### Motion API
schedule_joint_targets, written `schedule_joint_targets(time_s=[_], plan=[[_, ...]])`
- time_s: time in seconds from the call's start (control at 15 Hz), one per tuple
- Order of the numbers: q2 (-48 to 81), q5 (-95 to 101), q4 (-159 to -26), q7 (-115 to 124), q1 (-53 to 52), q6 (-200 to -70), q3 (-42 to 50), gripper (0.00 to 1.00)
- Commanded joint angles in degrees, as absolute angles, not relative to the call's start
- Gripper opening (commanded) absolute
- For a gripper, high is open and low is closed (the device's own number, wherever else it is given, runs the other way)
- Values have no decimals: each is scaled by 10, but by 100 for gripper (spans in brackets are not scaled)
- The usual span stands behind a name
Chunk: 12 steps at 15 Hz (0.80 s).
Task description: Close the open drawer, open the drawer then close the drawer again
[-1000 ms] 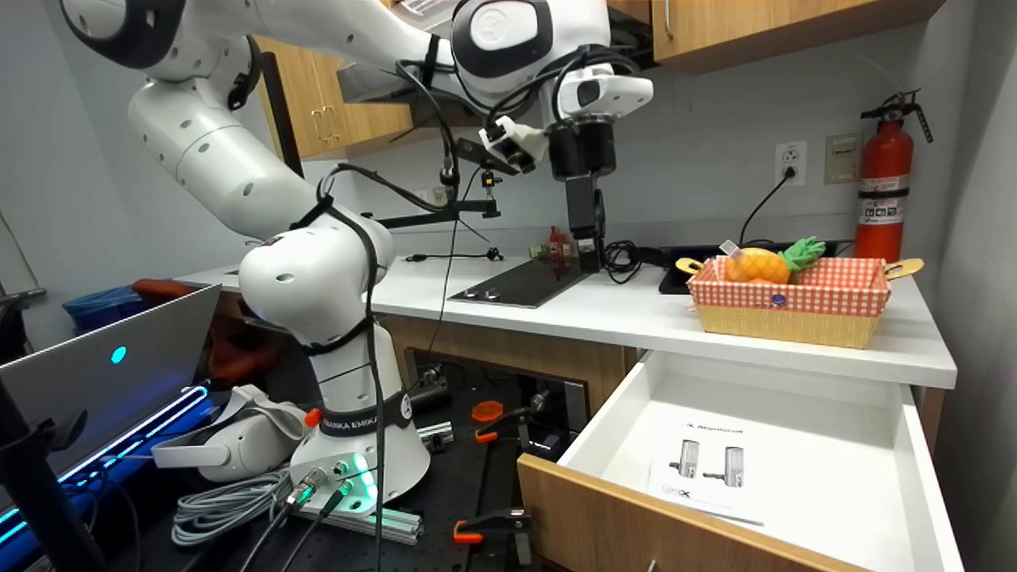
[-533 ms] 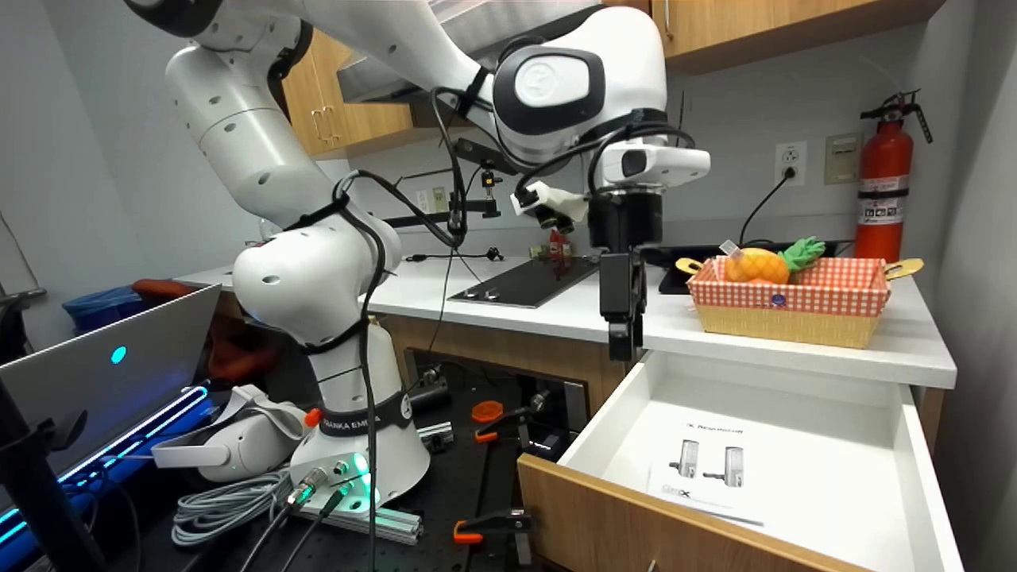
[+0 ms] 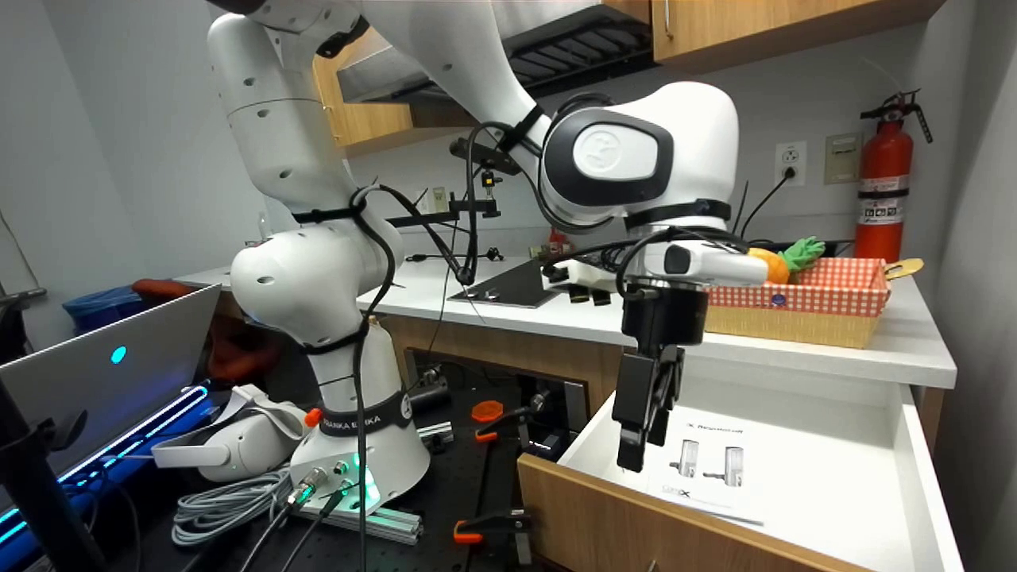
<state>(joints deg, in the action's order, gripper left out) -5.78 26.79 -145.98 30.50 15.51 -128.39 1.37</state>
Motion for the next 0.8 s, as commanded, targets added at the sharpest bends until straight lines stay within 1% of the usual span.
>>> schedule_joint_targets(time_s=[0.0, 0.27, 0.53, 0.6, 0.73], plan=[[21, 286, -1406, 336, 149, -1293, 53, 66], [73, 280, -1373, 340, 141, -1304, 93, 33], [95, 243, -1378, 331, 132, -1346, 113, 4], [97, 232, -1381, 329, 130, -1355, 115, 0], [105, 206, -1389, 325, 126, -1373, 118, 0]])
